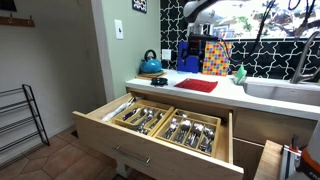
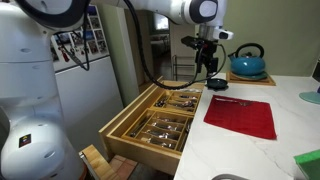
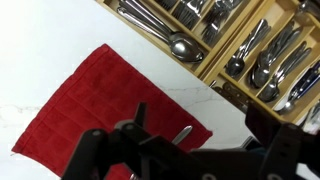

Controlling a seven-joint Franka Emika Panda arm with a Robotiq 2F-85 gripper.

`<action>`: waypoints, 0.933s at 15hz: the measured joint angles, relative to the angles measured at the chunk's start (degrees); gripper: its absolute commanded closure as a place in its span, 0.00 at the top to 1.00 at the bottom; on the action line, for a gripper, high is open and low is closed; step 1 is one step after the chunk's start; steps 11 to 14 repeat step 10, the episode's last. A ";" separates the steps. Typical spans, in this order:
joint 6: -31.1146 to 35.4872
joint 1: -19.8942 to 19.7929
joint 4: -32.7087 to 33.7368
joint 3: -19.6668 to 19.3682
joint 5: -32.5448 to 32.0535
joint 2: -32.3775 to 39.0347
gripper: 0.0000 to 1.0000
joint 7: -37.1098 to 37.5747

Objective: Take a fork out of the drawer and place it on the napkin

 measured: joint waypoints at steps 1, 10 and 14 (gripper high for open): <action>0.88 0.53 -2.75 0.43 -0.90 -2.38 1.00 -2.09; 8.45 1.80 -23.30 2.29 -2.26 -18.56 1.00 -15.12; 8.45 1.80 -23.30 2.29 -2.26 -18.56 1.00 -15.12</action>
